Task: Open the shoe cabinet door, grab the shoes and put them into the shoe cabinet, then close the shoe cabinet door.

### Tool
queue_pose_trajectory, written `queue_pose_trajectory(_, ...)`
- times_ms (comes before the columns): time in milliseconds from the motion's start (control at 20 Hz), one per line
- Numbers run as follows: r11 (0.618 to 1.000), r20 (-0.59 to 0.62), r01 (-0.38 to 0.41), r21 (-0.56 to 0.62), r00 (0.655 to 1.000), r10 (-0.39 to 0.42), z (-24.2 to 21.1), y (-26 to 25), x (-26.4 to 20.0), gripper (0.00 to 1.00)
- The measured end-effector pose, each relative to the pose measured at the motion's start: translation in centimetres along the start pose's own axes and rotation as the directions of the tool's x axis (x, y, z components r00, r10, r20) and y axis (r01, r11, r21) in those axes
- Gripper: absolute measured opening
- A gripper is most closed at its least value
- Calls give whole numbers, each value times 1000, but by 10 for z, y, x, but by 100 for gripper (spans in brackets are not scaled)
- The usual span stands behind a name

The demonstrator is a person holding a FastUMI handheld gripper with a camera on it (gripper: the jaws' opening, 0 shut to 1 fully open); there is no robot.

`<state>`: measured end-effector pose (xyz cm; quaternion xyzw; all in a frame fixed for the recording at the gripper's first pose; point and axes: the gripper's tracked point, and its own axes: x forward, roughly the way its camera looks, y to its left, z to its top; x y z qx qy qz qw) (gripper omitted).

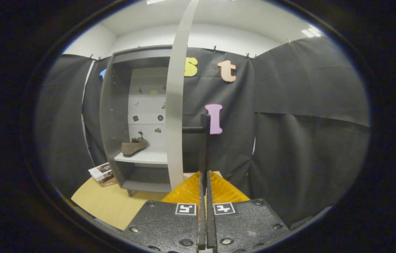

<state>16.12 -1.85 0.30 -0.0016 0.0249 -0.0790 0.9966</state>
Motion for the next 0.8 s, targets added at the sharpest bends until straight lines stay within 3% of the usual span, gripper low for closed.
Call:
queue_pose_trajectory(200, 999, 14, 42, -34, 999, -41, -1, -7, -21, 12)
queue_pose_trajectory(500, 998, -19, -4, -65, 1000, 3, -49, 29, -47, 86)
queue_pose_trajectory(800, 990, -157, -133, 44, 978, 138, -140, 111, -40, 86)
